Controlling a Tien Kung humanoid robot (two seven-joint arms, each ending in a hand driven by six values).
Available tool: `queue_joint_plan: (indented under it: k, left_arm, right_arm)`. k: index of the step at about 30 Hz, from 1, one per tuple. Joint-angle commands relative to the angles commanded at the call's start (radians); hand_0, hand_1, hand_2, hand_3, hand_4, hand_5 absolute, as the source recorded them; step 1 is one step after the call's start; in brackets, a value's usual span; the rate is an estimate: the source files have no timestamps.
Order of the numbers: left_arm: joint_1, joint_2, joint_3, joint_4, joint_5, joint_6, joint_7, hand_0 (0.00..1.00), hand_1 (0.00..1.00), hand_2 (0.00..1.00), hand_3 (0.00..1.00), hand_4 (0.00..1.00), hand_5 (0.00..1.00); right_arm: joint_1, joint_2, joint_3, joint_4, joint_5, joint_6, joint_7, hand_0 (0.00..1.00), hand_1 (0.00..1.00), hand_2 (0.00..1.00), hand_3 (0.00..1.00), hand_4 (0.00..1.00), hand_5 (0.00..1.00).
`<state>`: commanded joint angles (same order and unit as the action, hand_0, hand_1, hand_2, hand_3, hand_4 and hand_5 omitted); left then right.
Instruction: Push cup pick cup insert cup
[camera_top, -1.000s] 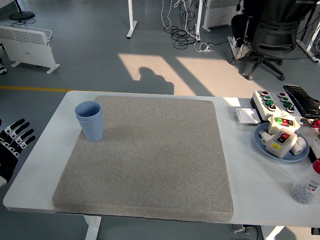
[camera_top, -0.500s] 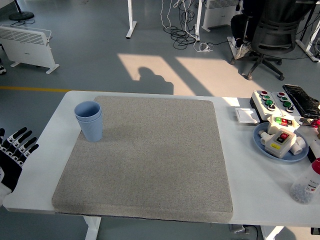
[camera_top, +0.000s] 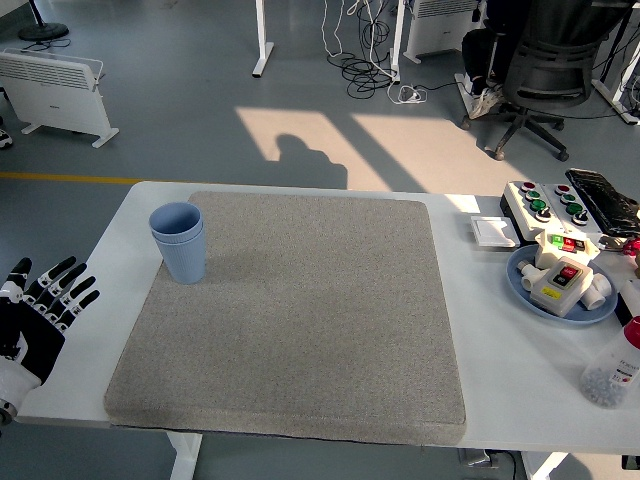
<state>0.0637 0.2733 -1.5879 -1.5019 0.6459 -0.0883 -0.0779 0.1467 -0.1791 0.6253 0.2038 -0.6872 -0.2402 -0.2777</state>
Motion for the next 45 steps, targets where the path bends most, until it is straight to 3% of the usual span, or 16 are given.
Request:
queue_joint_plan:
  k: [4, 5, 11, 45]
  left_arm:
    - [-0.003, -0.001, 0.005, 0.003, -0.005, 0.006, -0.003, 0.85, 0.859, 0.866, 0.793, 0.686, 0.998]
    - [-0.004, -0.001, 0.007, 0.004, -0.007, 0.009, -0.004, 0.88, 0.885, 0.907, 0.851, 0.678, 0.998]
    - [-0.006, -0.003, 0.012, 0.01, -0.009, 0.021, -0.01, 0.895, 0.896, 0.928, 0.876, 0.679, 0.998]
    - [-0.022, -0.005, 0.034, 0.033, -0.015, 0.031, -0.004, 0.903, 0.904, 0.943, 0.891, 0.661, 0.998]
  right_arm:
    - [-0.001, 0.0, -0.001, 0.0, 0.001, 0.0, 0.0, 0.711, 0.638, 0.644, 0.593, 0.127, 0.414]
    - [-0.001, 0.0, 0.0, 0.0, 0.0, 0.0, 0.001, 0.711, 0.637, 0.645, 0.592, 0.127, 0.413]
    - [-0.001, 0.001, -0.001, 0.001, 0.002, -0.002, 0.0, 0.711, 0.637, 0.645, 0.591, 0.126, 0.414]
    - [-0.001, 0.0, -0.017, 0.001, 0.027, -0.003, 0.009, 0.711, 0.636, 0.646, 0.592, 0.125, 0.416]
